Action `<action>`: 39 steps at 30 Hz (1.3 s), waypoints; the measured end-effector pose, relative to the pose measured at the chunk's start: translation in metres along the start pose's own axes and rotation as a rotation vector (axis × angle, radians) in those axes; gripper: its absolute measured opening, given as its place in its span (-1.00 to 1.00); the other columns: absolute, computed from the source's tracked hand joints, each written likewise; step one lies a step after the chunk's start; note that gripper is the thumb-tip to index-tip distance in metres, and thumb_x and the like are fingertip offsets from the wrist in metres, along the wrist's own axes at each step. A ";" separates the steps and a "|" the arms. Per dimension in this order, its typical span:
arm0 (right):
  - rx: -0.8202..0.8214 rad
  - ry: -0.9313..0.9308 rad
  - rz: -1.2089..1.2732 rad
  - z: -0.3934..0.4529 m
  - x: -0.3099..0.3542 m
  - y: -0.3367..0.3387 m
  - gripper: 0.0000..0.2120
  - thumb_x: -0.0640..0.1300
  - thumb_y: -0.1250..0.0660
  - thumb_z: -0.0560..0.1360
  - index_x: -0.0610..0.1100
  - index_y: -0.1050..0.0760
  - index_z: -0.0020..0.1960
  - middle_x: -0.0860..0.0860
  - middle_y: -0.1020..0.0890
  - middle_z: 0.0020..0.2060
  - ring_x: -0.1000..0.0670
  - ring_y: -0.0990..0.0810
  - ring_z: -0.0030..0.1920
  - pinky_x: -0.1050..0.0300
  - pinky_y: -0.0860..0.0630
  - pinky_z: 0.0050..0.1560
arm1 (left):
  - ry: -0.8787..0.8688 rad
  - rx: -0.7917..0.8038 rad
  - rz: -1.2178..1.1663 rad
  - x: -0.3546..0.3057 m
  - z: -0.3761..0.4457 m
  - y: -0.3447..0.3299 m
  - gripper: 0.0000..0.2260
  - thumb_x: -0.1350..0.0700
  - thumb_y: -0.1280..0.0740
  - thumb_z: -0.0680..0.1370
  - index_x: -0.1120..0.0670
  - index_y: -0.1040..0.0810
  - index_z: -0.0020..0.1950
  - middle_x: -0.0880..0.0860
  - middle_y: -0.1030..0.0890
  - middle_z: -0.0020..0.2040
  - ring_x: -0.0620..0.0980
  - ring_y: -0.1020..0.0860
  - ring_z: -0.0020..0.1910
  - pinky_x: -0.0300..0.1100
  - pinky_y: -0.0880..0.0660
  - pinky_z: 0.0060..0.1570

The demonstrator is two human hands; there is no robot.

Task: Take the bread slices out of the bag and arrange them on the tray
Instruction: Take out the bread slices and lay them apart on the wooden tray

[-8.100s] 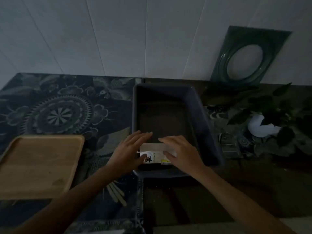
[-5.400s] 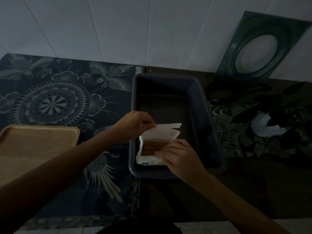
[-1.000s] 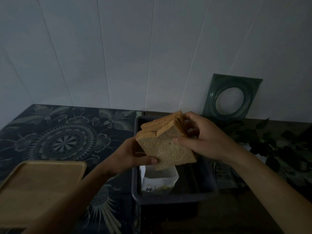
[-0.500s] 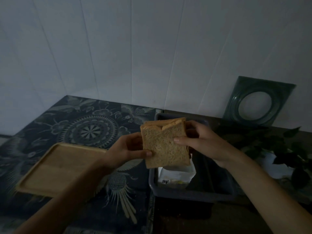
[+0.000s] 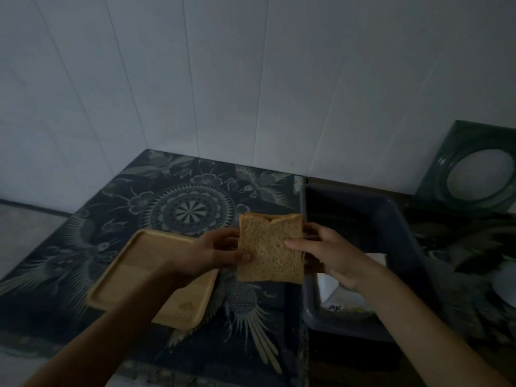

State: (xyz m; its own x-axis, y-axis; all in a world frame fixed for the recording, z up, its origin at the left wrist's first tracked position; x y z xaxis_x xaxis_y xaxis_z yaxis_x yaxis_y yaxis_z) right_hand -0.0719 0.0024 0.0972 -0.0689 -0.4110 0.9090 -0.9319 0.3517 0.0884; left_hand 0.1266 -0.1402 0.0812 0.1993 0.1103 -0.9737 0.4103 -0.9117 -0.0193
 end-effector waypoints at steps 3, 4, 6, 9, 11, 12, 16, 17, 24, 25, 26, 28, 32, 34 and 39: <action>-0.003 -0.053 0.070 0.025 -0.009 -0.030 -0.49 -0.02 -0.63 0.37 0.01 -0.56 0.27 0.04 -0.78 -0.01 -0.02 -0.77 0.00 0.05 -0.71 -0.09 | 0.053 0.003 0.018 0.010 -0.004 0.030 -0.56 0.16 -0.46 0.51 0.04 -0.51 0.38 0.10 -0.61 0.30 0.05 -0.60 0.26 0.11 -0.51 0.32; 0.003 -0.068 0.085 0.033 -0.012 -0.040 -0.49 -0.02 -0.62 0.38 -0.01 -0.57 0.28 0.03 -0.78 0.00 -0.03 -0.77 0.01 0.04 -0.70 -0.07 | 0.071 0.002 0.019 0.014 -0.005 0.040 -0.57 0.16 -0.45 0.52 0.05 -0.50 0.38 0.10 -0.61 0.30 0.05 -0.61 0.25 0.09 -0.53 0.30; 0.005 -0.095 0.105 0.048 -0.020 -0.060 -0.51 -0.01 -0.61 0.40 -0.03 -0.59 0.29 0.01 -0.77 0.05 -0.04 -0.76 0.05 0.01 -0.69 -0.02 | 0.106 -0.003 0.007 0.025 -0.007 0.060 -0.58 0.15 -0.44 0.52 0.05 -0.50 0.38 0.09 -0.61 0.30 0.04 -0.61 0.24 0.03 -0.56 0.26; -0.004 -0.142 0.110 0.071 -0.036 -0.091 -0.54 0.00 -0.60 0.40 -0.04 -0.61 0.26 0.00 -0.78 0.03 -0.03 -0.76 0.03 0.04 -0.69 -0.06 | 0.145 -0.035 0.009 0.048 -0.009 0.094 -0.62 0.14 -0.45 0.52 0.03 -0.55 0.33 0.04 -0.65 0.25 0.01 -0.63 0.21 0.03 -0.57 0.23; -0.031 -0.180 0.111 0.087 -0.050 -0.111 -0.51 0.02 -0.61 0.38 -0.07 -0.62 0.26 -0.04 -0.77 0.06 -0.07 -0.75 0.07 -0.06 -0.69 0.07 | 0.173 -0.043 0.015 0.068 -0.009 0.116 -0.69 0.12 -0.46 0.51 -0.01 -0.62 0.26 -0.03 -0.69 0.19 -0.05 -0.65 0.16 -0.03 -0.59 0.14; -0.046 -0.198 0.113 0.095 -0.058 -0.121 -0.50 0.03 -0.62 0.37 -0.07 -0.62 0.26 -0.05 -0.76 0.08 -0.09 -0.74 0.09 -0.11 -0.67 0.14 | 0.197 -0.044 0.008 0.079 -0.009 0.127 -0.72 0.10 -0.47 0.51 -0.04 -0.64 0.22 -0.06 -0.70 0.17 -0.07 -0.66 0.14 -0.08 -0.59 0.10; -0.091 -0.278 0.103 0.119 -0.090 -0.161 -0.48 0.08 -0.64 0.33 -0.05 -0.63 0.23 -0.01 -0.78 0.00 -0.04 -0.75 0.03 -0.08 -0.70 0.09 | 0.292 -0.051 -0.020 0.123 -0.012 0.163 -0.75 -0.01 -0.50 0.45 -0.12 -0.68 0.12 -0.07 -0.70 0.14 -0.08 -0.68 0.10 -0.18 -0.60 -0.03; -0.100 -0.302 0.103 0.123 -0.098 -0.170 -0.45 0.11 -0.64 0.31 -0.04 -0.62 0.23 0.00 -0.78 0.01 -0.04 -0.75 0.03 -0.08 -0.70 0.09 | 0.310 -0.045 -0.020 0.133 -0.014 0.171 -0.73 -0.04 -0.51 0.43 -0.13 -0.68 0.12 -0.08 -0.70 0.14 -0.09 -0.68 0.09 -0.19 -0.60 -0.04; -0.186 -0.454 0.154 0.147 -0.152 -0.218 -0.46 0.11 -0.63 0.33 0.01 -0.56 0.23 0.00 -0.72 0.10 -0.05 -0.69 0.11 -0.08 -0.69 0.04 | 0.419 -0.037 -0.015 0.189 -0.022 0.202 -0.76 -0.04 -0.52 0.42 -0.10 -0.69 0.07 -0.06 -0.72 0.08 -0.05 -0.69 0.06 -0.16 -0.61 -0.07; -0.191 -0.465 0.160 0.149 -0.157 -0.223 -0.48 0.09 -0.62 0.35 0.01 -0.56 0.23 0.01 -0.71 0.10 -0.04 -0.69 0.10 -0.04 -0.69 -0.04 | 0.433 -0.045 -0.016 0.197 -0.022 0.206 -0.76 -0.02 -0.52 0.42 -0.08 -0.69 0.07 -0.04 -0.72 0.07 -0.03 -0.69 0.05 -0.16 -0.61 -0.08; -0.195 -0.474 0.165 0.152 -0.161 -0.228 -0.50 0.09 -0.62 0.36 0.01 -0.56 0.23 0.01 -0.71 0.10 -0.02 -0.68 0.09 0.00 -0.67 -0.10 | 0.449 -0.056 -0.017 0.205 -0.021 0.208 -0.77 0.01 -0.51 0.43 -0.05 -0.69 0.08 -0.01 -0.72 0.07 -0.01 -0.70 0.05 -0.16 -0.61 -0.09; -0.201 -0.491 0.170 0.156 -0.169 -0.235 -0.53 0.07 -0.61 0.37 0.01 -0.56 0.22 0.02 -0.70 0.10 -0.01 -0.67 0.08 0.02 -0.65 -0.13 | 0.487 -0.075 -0.017 0.222 -0.021 0.212 -0.79 0.08 -0.49 0.47 -0.01 -0.68 0.10 0.02 -0.71 0.08 0.02 -0.69 0.05 -0.16 -0.62 -0.10; -0.224 -0.495 0.127 0.157 -0.179 -0.247 -0.59 0.07 -0.57 0.43 0.06 -0.54 0.21 0.04 -0.69 0.10 0.03 -0.66 0.06 0.12 -0.62 -0.20 | 0.530 -0.052 0.005 0.245 -0.021 0.211 -0.76 0.15 -0.42 0.53 0.06 -0.64 0.19 0.06 -0.69 0.12 0.02 -0.68 0.08 -0.14 -0.64 -0.02; -0.251 -0.483 0.112 0.157 -0.180 -0.250 -0.66 0.06 -0.55 0.45 0.07 -0.58 0.19 0.07 -0.71 0.05 0.05 -0.69 0.01 0.18 -0.63 -0.27 | 0.502 -0.043 0.023 0.249 -0.020 0.211 -0.76 0.17 -0.42 0.53 0.04 -0.64 0.19 0.02 -0.70 0.10 -0.05 -0.70 0.04 -0.17 -0.65 -0.04; -0.359 -0.426 -0.025 0.158 -0.181 -0.255 -0.84 0.06 -0.47 0.51 0.15 -0.64 0.09 0.10 -0.73 0.00 0.05 -0.70 -0.01 0.03 -0.69 0.01 | 0.430 -0.083 0.074 0.247 -0.014 0.207 -0.71 0.33 -0.39 0.53 -0.10 -0.63 -0.03 -0.12 -0.68 -0.15 -0.28 -0.68 -0.22 -0.37 -0.56 -0.31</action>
State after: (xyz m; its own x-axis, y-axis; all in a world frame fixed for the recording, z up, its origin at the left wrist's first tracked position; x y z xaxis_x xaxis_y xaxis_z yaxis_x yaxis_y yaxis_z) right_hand 0.1221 -0.1463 -0.1540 -0.2560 -0.7003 0.6663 -0.7606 0.5713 0.3083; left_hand 0.2735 -0.2965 -0.1605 0.5755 0.2168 -0.7885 0.4477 -0.8904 0.0819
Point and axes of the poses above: each hand's wrist, its own z-axis towards the middle knuckle, its own y-axis out of the back of the hand, x = y × z, the point moved 5 cm from there along z, towards the middle knuckle
